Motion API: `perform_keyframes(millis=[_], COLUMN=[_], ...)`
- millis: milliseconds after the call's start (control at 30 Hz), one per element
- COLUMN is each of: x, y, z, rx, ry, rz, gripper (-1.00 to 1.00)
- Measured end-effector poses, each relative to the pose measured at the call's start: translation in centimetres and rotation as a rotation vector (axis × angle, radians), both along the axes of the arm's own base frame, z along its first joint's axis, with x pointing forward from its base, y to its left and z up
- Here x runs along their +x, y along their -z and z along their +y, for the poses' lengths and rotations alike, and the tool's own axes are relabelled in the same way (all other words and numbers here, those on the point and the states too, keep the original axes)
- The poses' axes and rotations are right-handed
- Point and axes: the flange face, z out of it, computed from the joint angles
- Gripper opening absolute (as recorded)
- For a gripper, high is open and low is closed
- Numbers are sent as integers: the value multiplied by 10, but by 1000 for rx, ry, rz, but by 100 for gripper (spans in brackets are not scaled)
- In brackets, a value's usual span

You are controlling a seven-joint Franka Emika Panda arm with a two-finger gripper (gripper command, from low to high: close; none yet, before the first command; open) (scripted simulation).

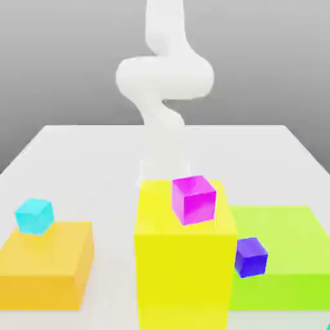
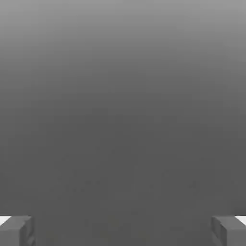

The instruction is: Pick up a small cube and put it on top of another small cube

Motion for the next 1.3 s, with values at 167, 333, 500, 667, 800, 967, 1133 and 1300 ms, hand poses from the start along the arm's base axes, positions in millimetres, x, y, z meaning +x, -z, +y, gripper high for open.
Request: perform_keyframes(millis=[167, 333, 500, 667, 800, 967, 1133, 1300], x=[59, 108, 144, 166, 176, 173, 157, 154], y=[49, 108, 176, 251, 316, 400, 486, 549], z=[37, 77, 121, 173, 205, 247, 286, 291], rx=[-35, -67, -97, -125, -141, -158, -171, -172], ry=[-53, -111, -173, -252, -298, -363, -425, -432], rz=[113, 220, 326, 430, 514, 619, 717, 730], gripper=[0, 0, 0, 0, 0, 0, 0, -100])
